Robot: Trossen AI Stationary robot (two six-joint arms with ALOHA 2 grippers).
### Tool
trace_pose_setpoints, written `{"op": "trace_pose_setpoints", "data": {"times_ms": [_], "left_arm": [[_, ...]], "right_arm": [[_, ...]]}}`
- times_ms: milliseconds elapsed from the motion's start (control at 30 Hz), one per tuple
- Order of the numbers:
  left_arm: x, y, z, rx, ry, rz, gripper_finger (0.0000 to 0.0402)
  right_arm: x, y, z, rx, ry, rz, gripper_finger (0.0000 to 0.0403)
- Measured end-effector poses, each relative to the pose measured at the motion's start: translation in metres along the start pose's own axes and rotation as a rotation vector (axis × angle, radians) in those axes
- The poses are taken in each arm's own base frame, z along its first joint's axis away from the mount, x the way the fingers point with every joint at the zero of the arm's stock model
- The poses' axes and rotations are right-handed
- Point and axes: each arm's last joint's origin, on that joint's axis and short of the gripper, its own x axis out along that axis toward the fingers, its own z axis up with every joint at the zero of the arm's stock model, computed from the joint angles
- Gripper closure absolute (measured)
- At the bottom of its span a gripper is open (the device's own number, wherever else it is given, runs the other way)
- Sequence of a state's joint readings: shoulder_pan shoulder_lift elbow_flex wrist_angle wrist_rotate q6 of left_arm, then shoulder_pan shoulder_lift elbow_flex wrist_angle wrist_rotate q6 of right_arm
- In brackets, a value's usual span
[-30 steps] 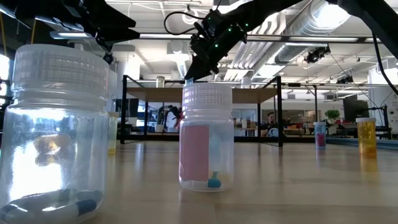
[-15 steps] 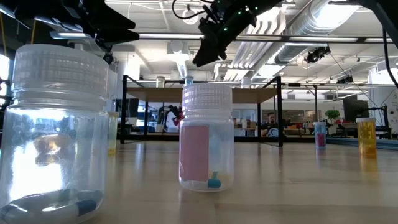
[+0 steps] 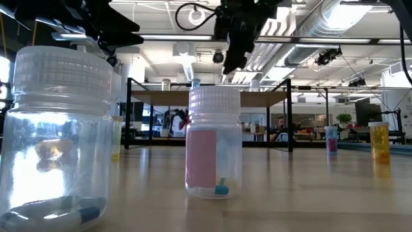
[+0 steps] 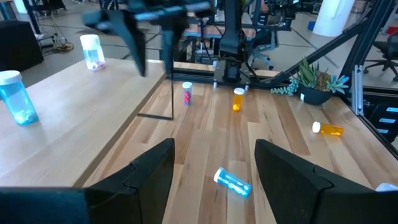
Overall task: Pick and place medicine bottles onto shelf by color
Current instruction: Put the top right orange pill bottle on the shelf
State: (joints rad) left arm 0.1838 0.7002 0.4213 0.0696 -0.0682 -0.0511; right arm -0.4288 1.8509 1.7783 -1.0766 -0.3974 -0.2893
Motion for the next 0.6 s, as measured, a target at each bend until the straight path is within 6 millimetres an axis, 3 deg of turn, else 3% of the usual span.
{"op": "trace_pose_setpoints", "data": {"times_ms": [233, 600], "left_arm": [[0.0, 0.0, 0.0, -0.002, -0.002, 0.011, 0.019], [0.0, 0.001, 0.001, -0.002, -0.005, 0.033, 0.019]], "right_arm": [[0.021, 0.023, -0.03, 0.019, 0.125, 0.06, 0.0242], [0.011, 0.067, -0.102, 0.182, 0.065, 0.02, 0.0242]]}}
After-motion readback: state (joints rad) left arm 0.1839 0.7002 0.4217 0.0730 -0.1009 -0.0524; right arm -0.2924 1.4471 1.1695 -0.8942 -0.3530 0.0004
